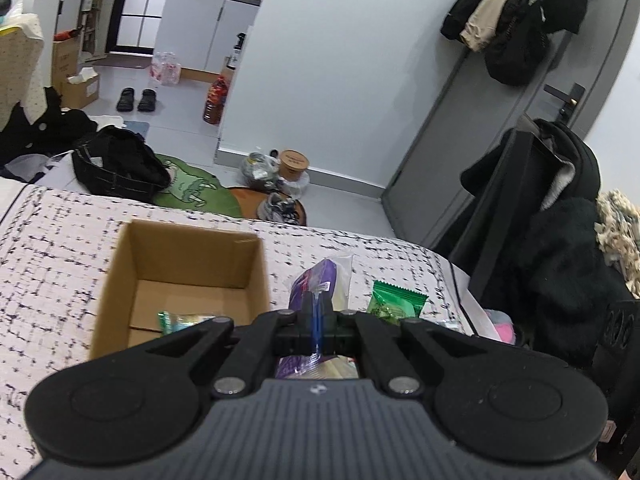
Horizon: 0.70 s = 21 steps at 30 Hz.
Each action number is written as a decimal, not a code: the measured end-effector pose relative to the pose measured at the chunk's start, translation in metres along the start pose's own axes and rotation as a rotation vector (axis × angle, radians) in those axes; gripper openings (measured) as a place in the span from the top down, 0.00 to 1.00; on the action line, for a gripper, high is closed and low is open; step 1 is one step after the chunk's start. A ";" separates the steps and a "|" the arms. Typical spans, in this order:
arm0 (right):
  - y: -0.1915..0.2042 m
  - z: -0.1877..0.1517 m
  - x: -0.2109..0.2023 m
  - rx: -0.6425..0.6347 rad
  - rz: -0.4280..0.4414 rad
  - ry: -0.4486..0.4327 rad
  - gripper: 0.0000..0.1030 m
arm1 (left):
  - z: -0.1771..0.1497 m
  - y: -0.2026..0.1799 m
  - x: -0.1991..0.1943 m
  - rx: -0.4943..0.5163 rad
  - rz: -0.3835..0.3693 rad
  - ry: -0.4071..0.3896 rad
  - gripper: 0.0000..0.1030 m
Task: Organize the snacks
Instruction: 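Carry the purple bar in the left tool while the right carries the green candy to the box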
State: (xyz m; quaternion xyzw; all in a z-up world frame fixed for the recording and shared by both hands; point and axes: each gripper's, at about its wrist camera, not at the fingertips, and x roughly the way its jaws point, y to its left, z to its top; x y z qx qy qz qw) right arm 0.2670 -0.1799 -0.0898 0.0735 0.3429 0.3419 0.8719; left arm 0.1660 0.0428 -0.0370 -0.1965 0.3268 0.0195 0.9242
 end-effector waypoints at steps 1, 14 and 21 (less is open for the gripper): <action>0.004 0.001 0.003 -0.009 0.007 0.001 0.74 | 0.001 0.003 -0.001 -0.003 0.006 -0.002 1.00; 0.031 0.005 0.017 -0.054 0.027 0.039 0.74 | 0.004 0.051 0.000 -0.054 0.090 -0.009 1.00; 0.037 0.005 0.030 -0.053 0.033 0.078 0.74 | -0.001 0.072 0.011 -0.089 0.156 0.000 1.00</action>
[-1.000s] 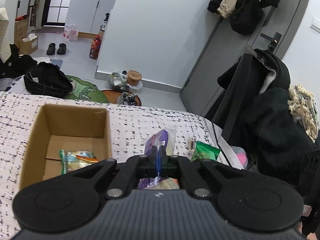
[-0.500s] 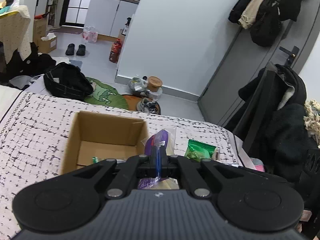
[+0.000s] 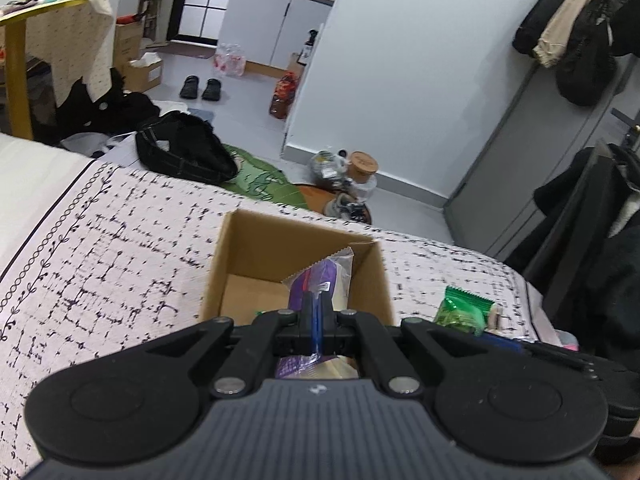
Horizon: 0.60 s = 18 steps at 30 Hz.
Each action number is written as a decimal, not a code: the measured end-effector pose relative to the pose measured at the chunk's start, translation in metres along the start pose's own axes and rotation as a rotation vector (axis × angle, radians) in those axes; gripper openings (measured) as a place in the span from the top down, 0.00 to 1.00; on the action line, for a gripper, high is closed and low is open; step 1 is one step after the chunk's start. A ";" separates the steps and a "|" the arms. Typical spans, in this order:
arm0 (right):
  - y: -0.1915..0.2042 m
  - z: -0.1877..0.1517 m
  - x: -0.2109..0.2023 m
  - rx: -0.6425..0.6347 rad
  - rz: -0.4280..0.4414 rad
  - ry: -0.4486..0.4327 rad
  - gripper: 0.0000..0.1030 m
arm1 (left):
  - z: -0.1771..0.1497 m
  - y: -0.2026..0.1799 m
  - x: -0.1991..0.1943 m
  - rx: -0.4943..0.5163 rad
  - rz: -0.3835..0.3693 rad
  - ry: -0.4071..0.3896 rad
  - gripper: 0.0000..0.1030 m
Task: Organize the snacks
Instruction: 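Carry the purple bar in the left tool while the right carries the green candy to the box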
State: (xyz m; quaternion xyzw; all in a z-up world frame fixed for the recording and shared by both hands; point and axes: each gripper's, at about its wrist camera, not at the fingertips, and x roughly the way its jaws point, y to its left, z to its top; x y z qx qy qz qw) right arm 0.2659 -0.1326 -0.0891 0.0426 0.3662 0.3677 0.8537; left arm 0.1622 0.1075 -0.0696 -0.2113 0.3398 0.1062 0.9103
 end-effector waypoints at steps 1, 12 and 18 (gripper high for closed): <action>0.002 0.000 0.002 -0.002 0.002 0.005 0.74 | -0.001 0.002 0.001 -0.004 0.006 0.000 1.00; 0.020 0.002 0.022 -0.042 0.024 0.053 0.74 | -0.005 0.017 0.007 -0.037 0.052 0.004 0.99; 0.025 0.007 0.034 -0.021 0.050 0.071 0.74 | -0.003 0.019 -0.002 -0.027 0.064 -0.001 0.97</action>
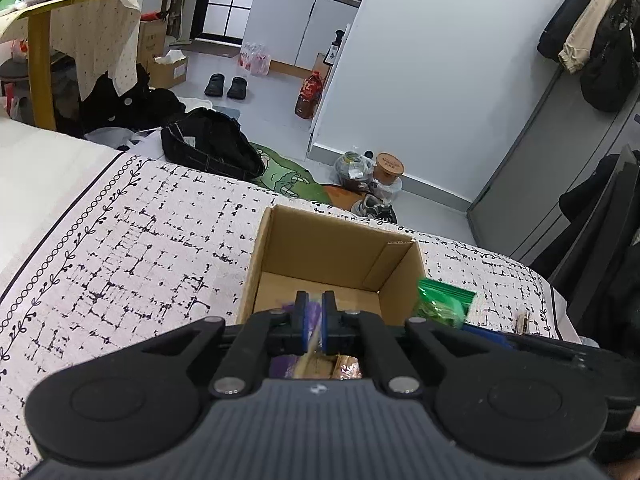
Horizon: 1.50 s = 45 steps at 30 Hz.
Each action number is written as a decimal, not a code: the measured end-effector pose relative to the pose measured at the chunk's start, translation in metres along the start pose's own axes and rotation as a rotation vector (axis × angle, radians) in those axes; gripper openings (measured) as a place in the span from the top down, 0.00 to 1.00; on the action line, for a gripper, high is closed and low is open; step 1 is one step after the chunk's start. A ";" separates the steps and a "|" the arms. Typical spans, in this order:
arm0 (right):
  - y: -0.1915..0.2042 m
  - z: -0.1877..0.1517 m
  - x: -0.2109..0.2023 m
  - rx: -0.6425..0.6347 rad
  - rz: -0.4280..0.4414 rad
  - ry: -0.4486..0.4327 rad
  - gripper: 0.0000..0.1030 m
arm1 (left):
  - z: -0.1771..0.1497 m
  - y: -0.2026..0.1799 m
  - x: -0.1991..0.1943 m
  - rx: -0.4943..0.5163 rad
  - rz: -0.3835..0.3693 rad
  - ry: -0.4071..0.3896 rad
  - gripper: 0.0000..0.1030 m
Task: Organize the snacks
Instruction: 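Open both tools over the box, releasing the purple bar and green candy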
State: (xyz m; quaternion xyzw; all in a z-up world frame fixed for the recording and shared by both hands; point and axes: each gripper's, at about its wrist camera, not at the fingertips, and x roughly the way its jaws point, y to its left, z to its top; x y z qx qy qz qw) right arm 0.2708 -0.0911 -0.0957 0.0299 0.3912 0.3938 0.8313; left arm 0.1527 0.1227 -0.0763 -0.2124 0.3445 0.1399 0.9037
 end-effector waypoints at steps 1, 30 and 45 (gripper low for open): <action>0.001 0.001 0.002 0.003 0.011 0.001 0.74 | 0.000 0.000 0.000 0.001 0.002 0.004 0.97; -0.057 -0.022 -0.055 0.098 -0.151 -0.061 0.16 | -0.019 -0.038 0.006 0.043 0.016 0.076 0.10; -0.096 -0.048 -0.095 0.159 -0.198 -0.114 0.00 | -0.035 -0.083 0.003 0.103 -0.057 0.065 0.00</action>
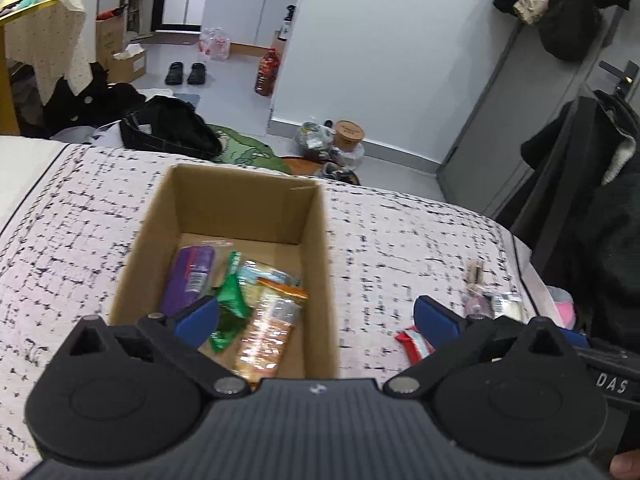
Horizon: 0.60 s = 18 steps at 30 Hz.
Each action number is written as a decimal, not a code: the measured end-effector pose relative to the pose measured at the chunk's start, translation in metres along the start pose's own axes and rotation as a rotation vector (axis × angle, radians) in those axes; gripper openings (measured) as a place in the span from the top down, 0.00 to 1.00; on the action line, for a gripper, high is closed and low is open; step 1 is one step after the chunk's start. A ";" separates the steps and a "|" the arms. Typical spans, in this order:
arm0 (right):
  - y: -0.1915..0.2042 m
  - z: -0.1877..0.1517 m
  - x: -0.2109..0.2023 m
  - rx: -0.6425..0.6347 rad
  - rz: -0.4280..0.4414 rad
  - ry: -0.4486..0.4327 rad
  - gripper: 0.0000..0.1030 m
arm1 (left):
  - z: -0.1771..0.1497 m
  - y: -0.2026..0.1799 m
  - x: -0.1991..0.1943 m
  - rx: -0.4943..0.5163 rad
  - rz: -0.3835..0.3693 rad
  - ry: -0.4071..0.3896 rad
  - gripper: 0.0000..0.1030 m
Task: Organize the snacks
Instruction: 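Move both tools back toward the remaining snacks on the bed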
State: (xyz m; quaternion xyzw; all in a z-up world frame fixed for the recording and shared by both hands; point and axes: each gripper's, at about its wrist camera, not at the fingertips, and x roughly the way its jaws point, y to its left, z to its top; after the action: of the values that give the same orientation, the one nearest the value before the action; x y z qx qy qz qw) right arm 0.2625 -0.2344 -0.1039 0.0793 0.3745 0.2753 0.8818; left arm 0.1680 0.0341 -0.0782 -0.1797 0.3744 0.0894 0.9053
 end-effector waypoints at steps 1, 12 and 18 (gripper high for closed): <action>-0.002 -0.002 -0.002 0.002 0.000 -0.001 0.00 | -0.001 -0.003 0.000 0.004 -0.005 -0.001 0.00; -0.036 -0.016 -0.018 0.039 -0.030 -0.010 0.00 | -0.008 -0.034 0.001 0.049 -0.053 0.007 0.00; -0.056 -0.024 -0.025 0.047 -0.054 -0.005 0.00 | -0.015 -0.049 0.008 0.079 -0.049 0.028 0.00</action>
State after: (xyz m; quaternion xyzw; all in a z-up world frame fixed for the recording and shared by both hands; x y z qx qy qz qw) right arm 0.2554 -0.2959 -0.1248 0.0905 0.3808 0.2423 0.8878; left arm 0.1789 -0.0165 -0.0808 -0.1543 0.3858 0.0499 0.9082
